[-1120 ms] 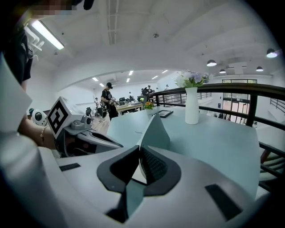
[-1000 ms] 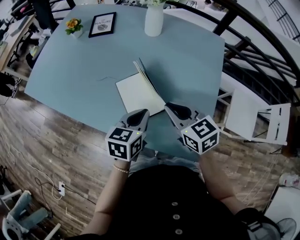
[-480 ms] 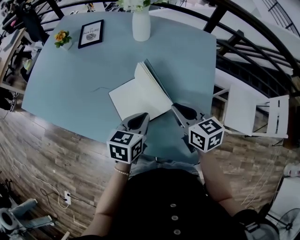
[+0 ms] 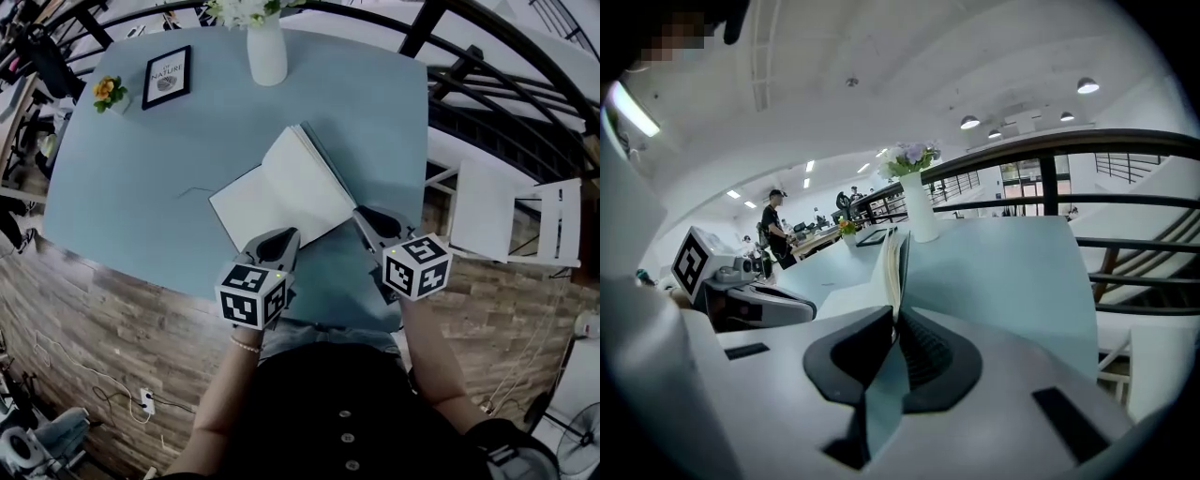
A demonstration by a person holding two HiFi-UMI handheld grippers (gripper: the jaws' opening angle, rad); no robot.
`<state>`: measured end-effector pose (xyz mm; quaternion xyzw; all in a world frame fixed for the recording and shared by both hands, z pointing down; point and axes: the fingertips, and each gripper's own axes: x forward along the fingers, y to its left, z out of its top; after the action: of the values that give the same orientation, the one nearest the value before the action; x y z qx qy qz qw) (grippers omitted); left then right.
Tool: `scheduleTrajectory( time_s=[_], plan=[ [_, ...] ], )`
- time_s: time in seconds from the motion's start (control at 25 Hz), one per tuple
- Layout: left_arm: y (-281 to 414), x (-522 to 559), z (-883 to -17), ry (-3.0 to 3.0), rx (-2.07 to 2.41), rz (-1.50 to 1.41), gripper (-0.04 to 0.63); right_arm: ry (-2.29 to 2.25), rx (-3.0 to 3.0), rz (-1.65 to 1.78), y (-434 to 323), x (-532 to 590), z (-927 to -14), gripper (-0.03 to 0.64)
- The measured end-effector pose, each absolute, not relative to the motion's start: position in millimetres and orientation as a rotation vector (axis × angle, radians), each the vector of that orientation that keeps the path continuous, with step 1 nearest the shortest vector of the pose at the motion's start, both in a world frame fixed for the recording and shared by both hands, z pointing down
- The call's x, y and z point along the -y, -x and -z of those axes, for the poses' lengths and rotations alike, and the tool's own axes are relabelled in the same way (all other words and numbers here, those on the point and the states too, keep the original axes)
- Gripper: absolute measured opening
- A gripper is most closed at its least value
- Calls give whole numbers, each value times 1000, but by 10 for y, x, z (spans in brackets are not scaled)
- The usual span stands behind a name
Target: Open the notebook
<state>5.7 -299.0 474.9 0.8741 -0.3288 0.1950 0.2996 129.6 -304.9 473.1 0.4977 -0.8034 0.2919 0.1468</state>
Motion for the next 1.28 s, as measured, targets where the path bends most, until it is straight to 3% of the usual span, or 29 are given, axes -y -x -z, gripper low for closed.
scheduleTrajectory(
  time_s=[1.28],
  plan=[
    [-402, 3258, -5094, -2302, 720, -617, 17, -1508, 2002, -943, -1738, 3181, -5573, 51]
  ],
)
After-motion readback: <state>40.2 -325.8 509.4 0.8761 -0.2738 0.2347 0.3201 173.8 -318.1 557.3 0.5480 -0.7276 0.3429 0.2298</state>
